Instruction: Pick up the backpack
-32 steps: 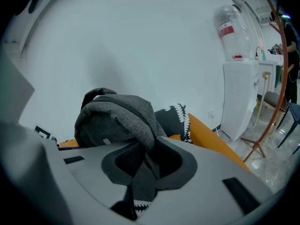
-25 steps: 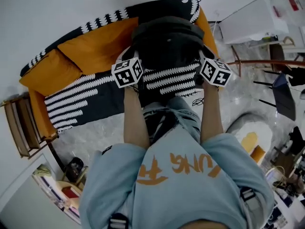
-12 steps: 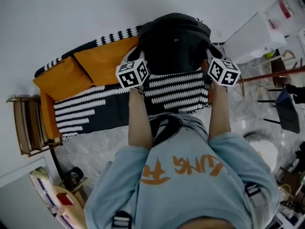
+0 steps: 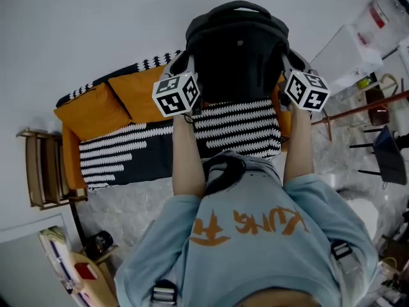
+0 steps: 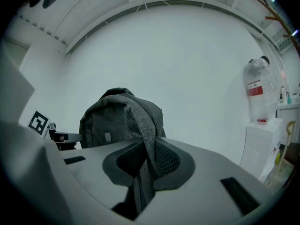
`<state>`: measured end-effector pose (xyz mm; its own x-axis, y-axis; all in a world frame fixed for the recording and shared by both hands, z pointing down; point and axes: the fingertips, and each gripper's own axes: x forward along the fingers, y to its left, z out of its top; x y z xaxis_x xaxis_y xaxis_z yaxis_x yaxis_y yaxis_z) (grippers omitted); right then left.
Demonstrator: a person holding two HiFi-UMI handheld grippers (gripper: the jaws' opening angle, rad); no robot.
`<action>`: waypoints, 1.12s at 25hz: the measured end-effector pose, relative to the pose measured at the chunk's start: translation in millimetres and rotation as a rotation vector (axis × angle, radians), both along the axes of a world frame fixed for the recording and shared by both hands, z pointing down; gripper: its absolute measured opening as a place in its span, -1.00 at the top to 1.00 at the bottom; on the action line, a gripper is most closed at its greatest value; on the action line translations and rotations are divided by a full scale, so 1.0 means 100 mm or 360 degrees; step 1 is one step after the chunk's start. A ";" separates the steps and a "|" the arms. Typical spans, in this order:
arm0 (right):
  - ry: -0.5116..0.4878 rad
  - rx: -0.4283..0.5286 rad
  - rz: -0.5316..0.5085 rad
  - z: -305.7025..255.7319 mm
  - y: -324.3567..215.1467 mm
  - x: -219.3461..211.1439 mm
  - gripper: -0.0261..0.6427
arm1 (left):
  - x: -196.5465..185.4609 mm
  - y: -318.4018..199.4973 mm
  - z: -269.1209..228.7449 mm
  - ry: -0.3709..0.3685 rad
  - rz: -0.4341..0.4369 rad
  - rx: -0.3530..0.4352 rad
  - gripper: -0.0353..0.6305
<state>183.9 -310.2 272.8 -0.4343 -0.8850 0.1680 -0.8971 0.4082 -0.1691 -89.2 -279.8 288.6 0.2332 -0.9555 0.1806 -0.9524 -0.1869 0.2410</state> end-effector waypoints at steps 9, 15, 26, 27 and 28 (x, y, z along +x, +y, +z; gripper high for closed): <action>-0.0031 0.0162 -0.0021 -0.39 -0.08 0.03 0.79 | 0.04 -0.02 -0.38 0.0033 0.0021 0.0235 0.72; -0.0042 0.0149 -0.0032 -0.40 -0.17 0.03 0.79 | 0.03 -0.10 -0.39 0.0037 0.0006 0.0239 0.72; -0.0055 0.0121 -0.0038 -0.30 -0.34 0.00 0.79 | 0.00 -0.26 -0.29 0.0077 0.0005 0.0217 0.72; -0.0054 0.0119 -0.0040 -0.30 -0.34 -0.01 0.79 | 0.00 -0.27 -0.28 0.0081 0.0001 0.0215 0.72; -0.0054 0.0116 -0.0041 -0.30 -0.35 -0.01 0.79 | 0.00 -0.28 -0.28 0.0083 -0.0001 0.0213 0.72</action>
